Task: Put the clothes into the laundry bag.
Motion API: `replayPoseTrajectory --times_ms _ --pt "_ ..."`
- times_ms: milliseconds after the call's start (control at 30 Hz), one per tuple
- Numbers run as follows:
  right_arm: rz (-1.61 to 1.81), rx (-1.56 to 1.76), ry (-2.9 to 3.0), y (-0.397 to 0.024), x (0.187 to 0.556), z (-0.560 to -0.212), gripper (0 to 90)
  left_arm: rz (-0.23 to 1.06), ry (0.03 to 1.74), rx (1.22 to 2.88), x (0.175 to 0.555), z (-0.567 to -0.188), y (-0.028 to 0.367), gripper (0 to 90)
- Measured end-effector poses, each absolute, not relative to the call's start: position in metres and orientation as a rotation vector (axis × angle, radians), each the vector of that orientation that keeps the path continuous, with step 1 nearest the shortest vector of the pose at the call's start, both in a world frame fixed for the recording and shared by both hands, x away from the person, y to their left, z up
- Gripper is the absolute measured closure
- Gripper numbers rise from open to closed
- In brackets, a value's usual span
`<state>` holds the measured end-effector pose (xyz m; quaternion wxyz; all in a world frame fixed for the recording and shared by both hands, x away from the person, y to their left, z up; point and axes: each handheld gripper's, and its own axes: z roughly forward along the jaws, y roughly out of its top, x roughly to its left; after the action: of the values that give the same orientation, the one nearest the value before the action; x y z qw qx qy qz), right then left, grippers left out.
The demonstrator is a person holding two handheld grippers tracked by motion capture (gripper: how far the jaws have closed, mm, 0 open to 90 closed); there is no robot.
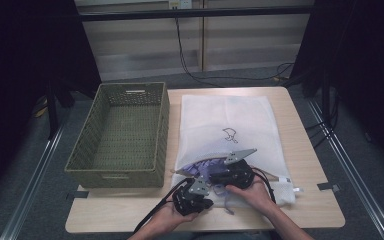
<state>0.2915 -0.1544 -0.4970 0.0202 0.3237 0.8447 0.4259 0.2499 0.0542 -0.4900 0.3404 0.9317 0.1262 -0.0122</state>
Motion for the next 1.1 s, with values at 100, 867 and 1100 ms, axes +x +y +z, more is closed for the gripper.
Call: replayPoseTrajectory --times_ms 100,867,1100 --pt "1.313 1.009 2.613 -0.156 0.293 -0.498 85.5 -0.048 0.354 2.377 0.248 -0.492 0.054 89.2" --pt "1.335 1.053 2.584 -0.165 0.302 -0.501 83.4 -0.043 0.337 2.409 0.246 -0.49 0.053 89.2" --pt "1.303 1.05 2.592 -0.164 0.303 -0.5 82.5 -0.04 0.337 2.408 0.246 -0.49 0.053 89.1"
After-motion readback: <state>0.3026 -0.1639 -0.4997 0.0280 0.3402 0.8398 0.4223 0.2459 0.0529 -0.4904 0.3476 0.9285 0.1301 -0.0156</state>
